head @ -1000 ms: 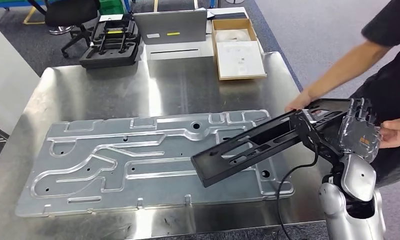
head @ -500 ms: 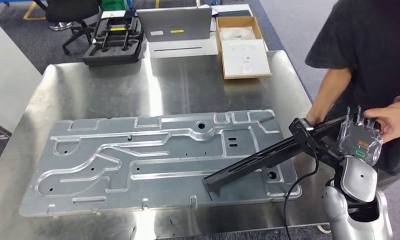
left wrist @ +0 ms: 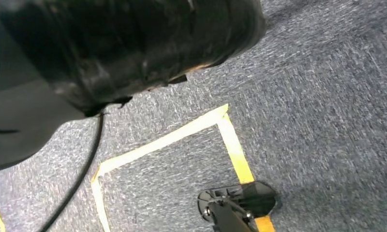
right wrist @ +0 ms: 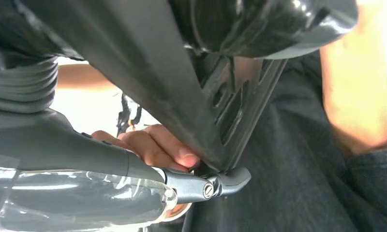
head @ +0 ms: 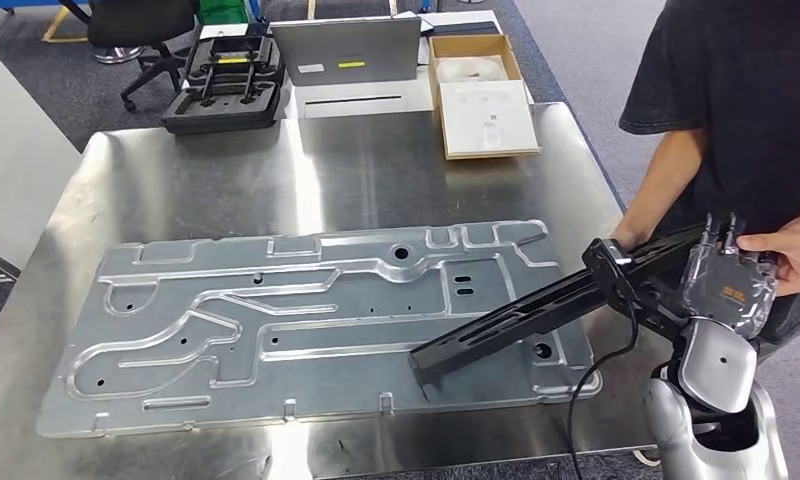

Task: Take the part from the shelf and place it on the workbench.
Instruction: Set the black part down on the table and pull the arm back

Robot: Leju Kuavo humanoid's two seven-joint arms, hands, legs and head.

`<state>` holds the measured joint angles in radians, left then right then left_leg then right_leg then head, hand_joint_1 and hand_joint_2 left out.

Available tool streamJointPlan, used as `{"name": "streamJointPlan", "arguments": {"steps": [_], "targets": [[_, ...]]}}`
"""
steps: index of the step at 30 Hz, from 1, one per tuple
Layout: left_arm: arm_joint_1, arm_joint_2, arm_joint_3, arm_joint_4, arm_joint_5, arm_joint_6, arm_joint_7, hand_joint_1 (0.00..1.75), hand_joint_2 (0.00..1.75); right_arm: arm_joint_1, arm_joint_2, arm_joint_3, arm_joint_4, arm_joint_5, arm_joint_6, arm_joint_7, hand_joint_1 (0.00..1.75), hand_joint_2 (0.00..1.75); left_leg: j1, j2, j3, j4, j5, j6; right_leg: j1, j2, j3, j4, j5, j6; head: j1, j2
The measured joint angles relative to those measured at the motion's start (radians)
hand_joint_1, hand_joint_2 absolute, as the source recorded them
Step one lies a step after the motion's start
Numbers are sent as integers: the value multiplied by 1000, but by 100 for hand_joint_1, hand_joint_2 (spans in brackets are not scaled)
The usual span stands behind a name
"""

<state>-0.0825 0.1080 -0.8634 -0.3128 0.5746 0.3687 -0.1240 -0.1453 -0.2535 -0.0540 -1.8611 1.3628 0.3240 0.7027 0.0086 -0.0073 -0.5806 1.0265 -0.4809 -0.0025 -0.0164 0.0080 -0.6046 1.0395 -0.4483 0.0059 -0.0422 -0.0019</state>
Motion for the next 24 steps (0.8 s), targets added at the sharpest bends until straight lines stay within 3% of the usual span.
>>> {"name": "streamJointPlan", "arguments": {"steps": [2,4,7,8,9,10,12,14,16,18,22,24], "targets": [[0,-1,4,0,-2,-1,-4,0,0,2,-9,1,-1,-3,8,1,0,0,-3,1,2,-8,4,15,-3,3,-2,-1,2,13,1,0],[0,-1,7,0,-5,-1,-6,0,0,4,-19,5,-2,-15,24,1,0,0,-3,5,8,-19,12,31,-5,2,-15,29,-21,20,1,0],[-2,-1,10,0,-8,-1,-6,0,0,7,-32,14,-2,-47,50,1,0,0,-5,9,11,-23,14,45,-3,0,-92,201,-108,22,2,0],[-2,-1,11,0,-8,-1,-5,0,0,8,-36,18,-2,-55,57,1,0,0,-6,10,11,-22,13,46,-4,0,-115,251,-122,23,2,0],[-2,-1,11,0,-9,-1,-5,0,0,9,-40,23,-2,-62,63,1,0,0,-6,10,12,-21,12,46,-5,-1,-122,267,-118,25,2,0],[-2,-1,12,0,-9,-2,-5,0,0,9,-45,29,-2,-64,67,0,0,0,-6,9,13,-19,10,45,-8,-1,-107,238,-93,27,2,0],[-2,-1,13,0,-11,-2,-5,0,0,7,-53,39,-2,-57,71,-2,0,0,-5,6,14,-7,1,37,-13,-1,-43,111,-36,30,3,0],[-3,-1,15,0,-14,-2,-7,0,0,6,-57,51,-5,-27,64,-5,0,0,-7,2,8,6,-7,24,-12,-1,-3,32,-19,23,3,0],[-2,-2,16,0,-17,-2,-13,0,0,7,-59,64,-9,30,42,-8,0,0,-7,0,3,10,-10,14,-9,-1,-1,26,-22,8,3,0],[-2,-4,16,0,-19,-4,-23,0,0,10,-60,76,-17,106,-1,-10,0,0,-4,0,-12,42,-34,5,-10,-4,0,22,-19,-4,0,0],[-1,-6,17,0,-22,-8,-36,0,0,19,-73,82,-32,169,-93,-9,0,0,-1,1,-111,250,-137,-7,-9,-10,-2,19,-17,-13,-6,0],[2,-8,17,0,-23,-10,-37,0,0,26,-82,82,-34,169,-121,-7,0,0,-1,1,-137,304,-143,-6,-7,-11,-3,20,-17,-13,-6,0]]}}
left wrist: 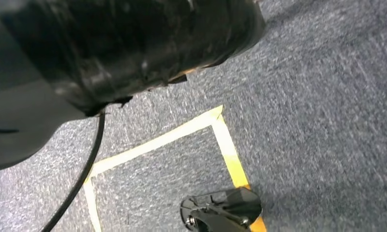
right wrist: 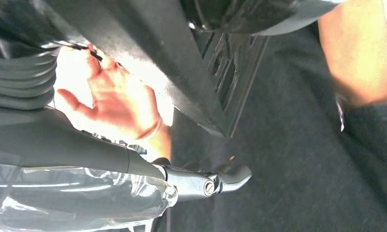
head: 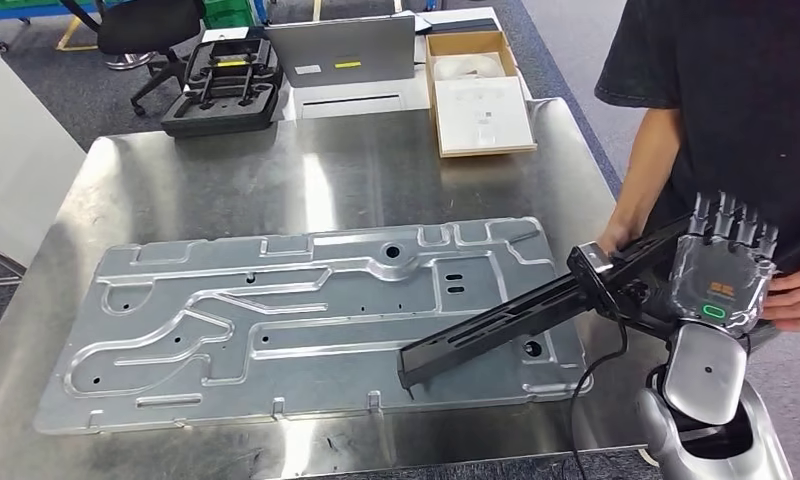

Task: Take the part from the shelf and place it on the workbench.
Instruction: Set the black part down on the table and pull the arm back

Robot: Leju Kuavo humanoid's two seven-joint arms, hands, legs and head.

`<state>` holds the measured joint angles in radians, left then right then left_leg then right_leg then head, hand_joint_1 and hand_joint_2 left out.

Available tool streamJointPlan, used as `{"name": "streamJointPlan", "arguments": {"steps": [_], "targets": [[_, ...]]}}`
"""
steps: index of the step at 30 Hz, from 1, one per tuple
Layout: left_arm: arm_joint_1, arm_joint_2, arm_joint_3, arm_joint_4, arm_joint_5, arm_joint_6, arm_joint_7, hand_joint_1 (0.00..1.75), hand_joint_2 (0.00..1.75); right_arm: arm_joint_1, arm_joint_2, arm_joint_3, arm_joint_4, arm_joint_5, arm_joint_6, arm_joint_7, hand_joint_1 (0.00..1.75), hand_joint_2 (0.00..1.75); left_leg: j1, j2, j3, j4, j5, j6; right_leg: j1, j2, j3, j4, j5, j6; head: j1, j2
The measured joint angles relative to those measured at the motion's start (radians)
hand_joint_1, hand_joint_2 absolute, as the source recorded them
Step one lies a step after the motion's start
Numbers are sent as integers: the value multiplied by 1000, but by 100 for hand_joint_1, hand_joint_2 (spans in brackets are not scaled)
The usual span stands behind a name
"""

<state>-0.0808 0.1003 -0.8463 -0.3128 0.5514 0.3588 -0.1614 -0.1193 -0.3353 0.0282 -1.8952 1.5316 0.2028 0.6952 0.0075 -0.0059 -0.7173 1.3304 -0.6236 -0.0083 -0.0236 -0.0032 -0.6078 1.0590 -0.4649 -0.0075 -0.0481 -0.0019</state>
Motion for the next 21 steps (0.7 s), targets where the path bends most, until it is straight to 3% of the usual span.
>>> {"name": "streamJointPlan", "arguments": {"steps": [2,3,5,6,10,12,14,15,16,17,19,20,21], "targets": [[2,-2,0,0,-2,0,-1,0,0,8,-7,0,-4,0,-26,2,0,0,0,0,34,-69,51,5,1,1,1,0,0,0,0,0],[2,-3,0,0,-3,-1,-1,0,0,12,-10,0,-7,0,-43,2,0,0,0,0,70,-140,87,9,1,1,2,0,0,0,0,0],[0,-4,0,0,-5,-1,-2,0,0,18,-14,0,-11,0,-79,4,0,0,-5,0,131,-261,127,15,3,4,2,0,2,5,1,0],[-1,-4,0,0,-5,-1,-1,0,0,21,-15,-1,-12,0,-95,6,0,0,-8,0,145,-290,131,18,4,5,2,-1,3,10,1,0],[2,-5,1,0,-9,-2,3,0,0,41,-14,-11,-17,0,-130,10,0,0,-9,3,154,-317,141,38,1,8,-1,-3,2,31,2,0],[0,-8,1,0,-12,-3,5,0,0,51,-6,-17,-19,0,-164,7,0,0,-6,8,159,-330,151,50,1,8,-33,65,-42,33,6,0],[-1,-10,1,0,-14,-4,7,0,0,62,11,-21,-19,0,-209,0,0,0,-8,10,158,-331,151,55,4,7,-92,194,-103,33,8,0],[-1,-10,1,0,-14,-4,7,0,0,69,21,-23,-19,-2,-228,-5,0,0,-9,10,158,-331,151,55,4,7,-115,243,-118,34,9,0],[0,-10,1,0,-14,-4,8,0,0,74,30,-25,-18,-9,-243,-12,0,0,-9,11,159,-330,150,55,3,7,-124,260,-113,35,9,0],[0,-10,1,0,-14,-4,7,0,0,77,37,-28,-18,-26,-258,-24,0,0,-9,10,160,-328,148,54,1,7,-114,239,-91,36,9,0],[-1,-12,2,0,-14,-5,5,0,0,78,56,-36,-17,-86,-300,-59,0,0,-7,9,159,-319,140,47,-3,7,-55,118,-30,39,9,0],[-1,-12,3,0,-13,-6,3,0,0,78,66,-41,-16,-115,-324,-77,9,0,-9,8,156,-310,134,41,-4,8,-27,62,-12,37,8,0],[-2,-13,6,0,-13,-7,1,0,0,78,75,-46,-16,-135,-343,-94,41,0,-10,6,153,-303,130,35,-3,8,-9,25,-4,34,8,0]]}}
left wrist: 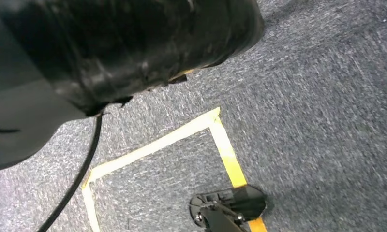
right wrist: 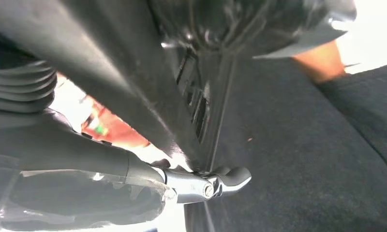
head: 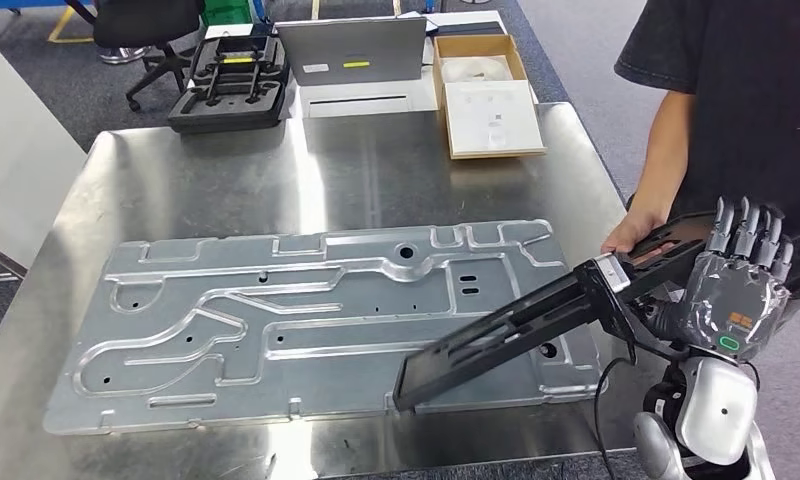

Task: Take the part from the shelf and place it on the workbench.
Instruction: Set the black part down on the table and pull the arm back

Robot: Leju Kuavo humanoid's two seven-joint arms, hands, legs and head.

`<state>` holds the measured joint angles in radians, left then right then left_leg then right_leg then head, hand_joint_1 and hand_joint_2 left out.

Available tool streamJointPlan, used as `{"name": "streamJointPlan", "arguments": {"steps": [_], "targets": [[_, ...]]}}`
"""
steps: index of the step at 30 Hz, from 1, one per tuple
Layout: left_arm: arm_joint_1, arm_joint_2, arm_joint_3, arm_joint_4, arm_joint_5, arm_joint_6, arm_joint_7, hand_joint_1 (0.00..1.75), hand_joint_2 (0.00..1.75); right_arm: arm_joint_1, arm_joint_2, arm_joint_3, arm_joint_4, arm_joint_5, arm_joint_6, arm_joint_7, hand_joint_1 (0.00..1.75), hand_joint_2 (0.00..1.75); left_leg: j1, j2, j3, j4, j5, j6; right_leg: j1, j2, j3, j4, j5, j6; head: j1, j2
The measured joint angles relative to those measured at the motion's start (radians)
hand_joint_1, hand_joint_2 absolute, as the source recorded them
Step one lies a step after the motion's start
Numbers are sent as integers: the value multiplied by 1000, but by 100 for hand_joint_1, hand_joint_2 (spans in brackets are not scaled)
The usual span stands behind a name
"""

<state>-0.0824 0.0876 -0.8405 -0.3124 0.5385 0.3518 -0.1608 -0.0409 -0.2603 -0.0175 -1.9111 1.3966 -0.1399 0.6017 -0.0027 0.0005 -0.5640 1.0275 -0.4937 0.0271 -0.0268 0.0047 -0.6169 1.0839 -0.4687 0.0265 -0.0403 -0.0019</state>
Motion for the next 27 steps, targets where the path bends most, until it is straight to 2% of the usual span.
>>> {"name": "streamJointPlan", "arguments": {"steps": [2,3,5,6,8,9,10,11,12,14,15,16,19,20,22,24,25,26,27], "targets": [[0,0,6,0,2,-4,-3,0,0,1,15,-6,1,-19,-11,-18,103,0,-2,-2,-5,7,-3,-10,5,1,7,-16,-3,-12,-2,0],[0,-1,9,0,3,-5,-4,0,0,1,21,-8,1,-25,-5,-22,129,0,0,-3,-6,5,-4,-13,6,0,7,-17,-2,-18,-2,0],[0,-2,11,0,5,-7,-4,0,0,-4,29,-11,1,-33,12,-26,135,0,4,-2,-18,34,-25,-21,6,-1,9,-20,0,-30,-3,0],[-1,-3,12,0,5,-7,-3,0,0,-7,31,-13,1,-35,21,-27,140,0,5,-2,-37,75,-49,-26,6,-1,10,-22,0,-35,-5,0],[-1,-3,16,1,5,-7,-1,0,0,-10,35,-14,1,-37,32,-27,150,0,5,-1,-96,198,-104,-32,9,-2,10,-22,0,-40,-7,0],[0,-3,17,2,5,-7,0,0,0,-10,38,-14,1,-38,34,-27,157,0,5,-1,-123,251,-119,-33,11,-2,10,-22,-1,-41,-7,0],[1,-3,18,2,5,-7,1,0,0,-10,40,-14,1,-38,36,-27,163,0,5,-1,-138,275,-117,-31,13,-1,11,-22,-1,-41,-7,0],[2,-4,18,2,4,-6,2,0,0,-11,42,-14,1,-39,37,-26,167,0,4,-1,-136,263,-97,-27,15,-1,12,-22,-1,-42,-7,0],[2,-4,18,3,4,-6,3,0,0,-11,43,-15,1,-40,39,-26,170,0,3,-1,-115,214,-63,-22,16,-1,14,-22,-2,-42,-7,0],[0,-4,19,3,3,-5,4,0,0,-11,45,-15,1,-43,42,-25,168,0,-2,-2,-54,79,-4,-10,18,0,16,-23,-2,-42,-7,0],[-1,-4,19,3,2,-4,4,0,0,-11,46,-16,1,-44,42,-25,168,0,-6,-2,-33,33,9,-6,18,-1,16,-24,-1,-39,-6,0],[-2,-4,19,3,1,-4,4,0,0,-11,46,-16,2,-46,43,-25,168,0,-10,-3,-23,9,12,-3,18,-1,15,-26,1,-36,-6,0],[0,-4,20,4,0,-3,5,0,0,-10,47,-19,4,-50,44,-24,171,0,-11,-3,-15,-12,22,7,17,-1,16,-34,4,-21,-6,0],[0,-4,20,4,-1,-3,5,0,0,-10,47,-21,4,-51,45,-23,171,0,-8,-2,-9,-24,28,12,17,-2,12,-24,-4,-17,-5,0],[-2,-5,20,4,-2,-4,6,0,0,-10,47,-26,6,-53,47,-23,169,0,-6,-1,-1,-40,37,20,17,-2,-24,54,-52,-13,-3,0],[-2,-6,20,4,-2,-4,6,0,0,-9,47,-29,8,-53,50,-22,168,0,-7,-1,-1,-40,36,26,17,-2,-83,177,-104,-10,-2,0],[-1,-6,20,4,-2,-4,7,0,0,-8,47,-30,10,-53,50,-22,168,0,-7,-2,0,-38,35,26,16,-2,-101,213,-110,-8,-2,0],[0,-6,20,5,-2,-4,7,0,0,-7,47,-30,11,-53,50,-22,169,0,-6,-2,0,-35,32,26,14,-2,-102,213,-98,-6,-2,0],[0,-6,20,5,-2,-4,7,0,0,-8,47,-30,12,-53,50,-23,169,0,-5,-3,0,-30,28,24,12,-2,-85,176,-68,-3,-1,0]]}}
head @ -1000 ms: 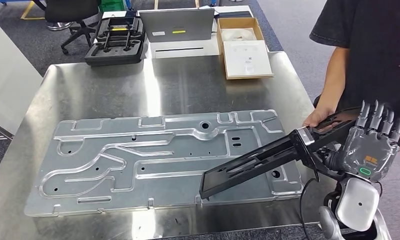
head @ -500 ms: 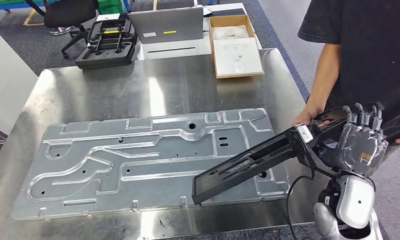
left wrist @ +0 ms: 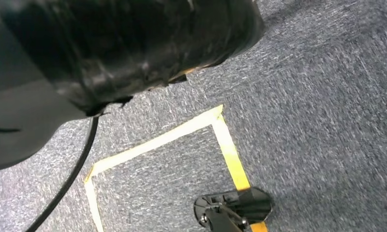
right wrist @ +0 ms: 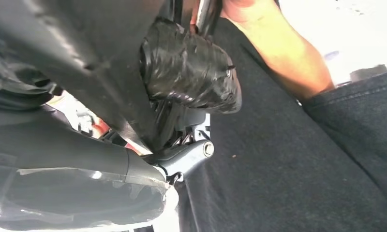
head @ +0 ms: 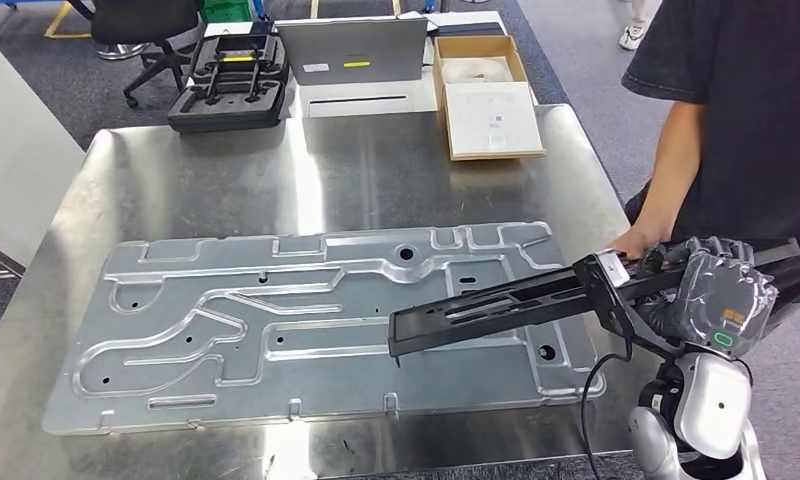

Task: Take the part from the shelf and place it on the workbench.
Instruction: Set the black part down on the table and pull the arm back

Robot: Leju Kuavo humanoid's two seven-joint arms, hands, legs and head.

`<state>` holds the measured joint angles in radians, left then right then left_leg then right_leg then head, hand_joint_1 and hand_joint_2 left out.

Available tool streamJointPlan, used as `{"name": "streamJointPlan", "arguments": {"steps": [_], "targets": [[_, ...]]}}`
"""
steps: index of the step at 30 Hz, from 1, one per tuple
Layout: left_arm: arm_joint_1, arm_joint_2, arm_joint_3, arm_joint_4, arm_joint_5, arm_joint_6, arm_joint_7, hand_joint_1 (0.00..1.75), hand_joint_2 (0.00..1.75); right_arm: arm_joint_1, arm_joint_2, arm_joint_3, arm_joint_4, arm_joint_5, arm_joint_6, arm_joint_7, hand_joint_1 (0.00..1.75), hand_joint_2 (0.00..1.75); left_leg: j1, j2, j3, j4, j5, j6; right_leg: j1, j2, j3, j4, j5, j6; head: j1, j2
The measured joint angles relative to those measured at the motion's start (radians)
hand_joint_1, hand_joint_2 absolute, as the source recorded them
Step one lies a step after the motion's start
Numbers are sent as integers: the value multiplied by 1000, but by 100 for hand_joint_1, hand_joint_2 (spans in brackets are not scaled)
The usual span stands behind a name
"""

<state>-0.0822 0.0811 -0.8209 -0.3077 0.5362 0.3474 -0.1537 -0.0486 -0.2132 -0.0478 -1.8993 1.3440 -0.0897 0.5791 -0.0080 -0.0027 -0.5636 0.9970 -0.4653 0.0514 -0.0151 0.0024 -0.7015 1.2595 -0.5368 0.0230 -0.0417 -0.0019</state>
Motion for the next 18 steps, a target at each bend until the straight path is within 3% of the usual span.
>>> {"name": "streamJointPlan", "arguments": {"steps": [2,4,8,10,12,13,14,15,17,18], "targets": [[0,-1,0,0,-1,-1,0,0,0,-2,0,0,0,0,0,-2,171,0,0,-3,-2,17,-13,-8,-4,0,59,-125,56,3,0,0],[-1,-1,0,1,-2,-1,0,0,0,-3,1,0,0,0,0,-4,171,0,-1,-5,-10,33,-22,-18,-4,1,91,-192,70,-3,0,0],[-1,-3,0,3,-4,-1,2,0,0,-7,1,0,-2,5,6,-4,172,0,0,-5,-20,54,-38,-34,-1,1,95,-201,71,-25,-1,0],[-2,-4,0,3,-6,-1,3,0,0,-9,1,0,-5,13,13,-3,171,0,3,-4,-56,132,-85,-45,-4,-2,99,-208,73,-33,-4,0],[-1,-4,0,3,-9,-1,3,0,0,-10,1,0,-5,22,19,-1,171,0,7,-4,-115,255,-140,-53,-3,-4,99,-209,73,-37,-6,0],[0,-4,0,3,-10,-2,3,0,0,-10,1,0,-5,25,21,1,170,0,9,-4,-136,298,-150,-55,-3,-4,99,-209,73,-38,-6,0],[2,-4,0,3,-10,-2,4,0,0,-10,1,0,-5,27,22,2,129,0,11,-4,-142,306,-142,-56,-3,-5,99,-209,73,-38,-6,0],[2,-5,0,3,-11,-2,4,0,0,-10,1,0,-5,30,22,4,86,0,13,-4,-129,276,-116,-56,-3,-4,99,-209,73,-38,-6,0],[2,-5,0,3,-12,-3,4,0,0,-9,1,0,-5,36,25,7,2,0,15,-4,-67,144,-47,-53,-4,-3,101,-209,72,-36,-6,0],[1,-5,0,3,-12,-3,3,0,0,-9,0,0,-5,42,26,10,0,0,13,-4,-39,84,-27,-51,-3,-3,100,-208,72,-33,-5,0]]}}
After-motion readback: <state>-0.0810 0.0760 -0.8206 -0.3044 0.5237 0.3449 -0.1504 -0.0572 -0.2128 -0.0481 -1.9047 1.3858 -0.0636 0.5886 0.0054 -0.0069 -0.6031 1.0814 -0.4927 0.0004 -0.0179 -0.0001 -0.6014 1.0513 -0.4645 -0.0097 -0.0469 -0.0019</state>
